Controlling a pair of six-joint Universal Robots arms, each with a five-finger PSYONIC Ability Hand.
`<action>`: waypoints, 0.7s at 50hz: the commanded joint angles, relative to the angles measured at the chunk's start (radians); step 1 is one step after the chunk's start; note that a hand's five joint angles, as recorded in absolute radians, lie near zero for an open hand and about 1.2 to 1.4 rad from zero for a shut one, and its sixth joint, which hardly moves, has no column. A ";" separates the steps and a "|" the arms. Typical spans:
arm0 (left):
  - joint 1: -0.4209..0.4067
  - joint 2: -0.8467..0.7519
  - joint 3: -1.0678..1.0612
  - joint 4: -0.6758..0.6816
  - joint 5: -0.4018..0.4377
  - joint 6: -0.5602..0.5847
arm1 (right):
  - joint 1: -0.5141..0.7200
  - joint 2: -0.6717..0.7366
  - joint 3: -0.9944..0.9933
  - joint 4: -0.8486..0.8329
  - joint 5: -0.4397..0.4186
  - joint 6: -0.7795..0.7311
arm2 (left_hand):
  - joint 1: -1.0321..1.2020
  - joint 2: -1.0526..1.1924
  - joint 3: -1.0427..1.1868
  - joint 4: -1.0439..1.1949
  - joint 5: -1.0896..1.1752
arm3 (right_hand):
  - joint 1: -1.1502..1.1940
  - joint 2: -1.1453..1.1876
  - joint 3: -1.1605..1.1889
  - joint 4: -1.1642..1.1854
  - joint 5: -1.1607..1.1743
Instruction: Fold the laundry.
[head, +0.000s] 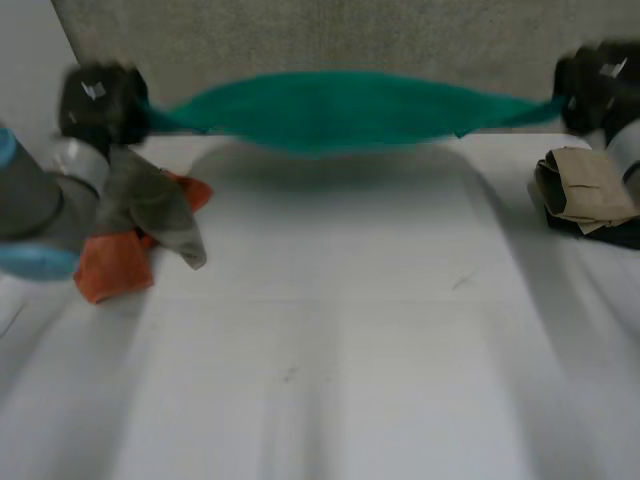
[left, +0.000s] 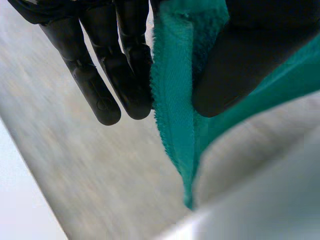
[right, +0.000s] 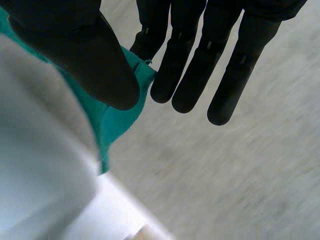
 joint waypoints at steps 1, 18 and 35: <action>0.003 0.021 -0.242 -0.015 0.052 0.032 | -0.016 0.011 0.154 0.103 -0.025 -0.147 | 0.234 0.199 0.203 0.196 0.234 | 0.259 0.220 0.208 0.198 0.206; 0.144 0.496 -0.618 -0.760 0.208 0.400 | -0.298 -0.326 0.404 0.923 -0.148 -0.774 | 0.234 0.199 0.203 0.196 0.234 | 0.259 0.220 0.208 0.198 0.206; 0.104 0.197 -0.293 -0.609 0.132 0.360 | -0.170 -0.082 0.183 0.539 -0.205 -0.487 | 0.234 0.199 0.203 0.196 0.234 | 0.259 0.220 0.208 0.198 0.206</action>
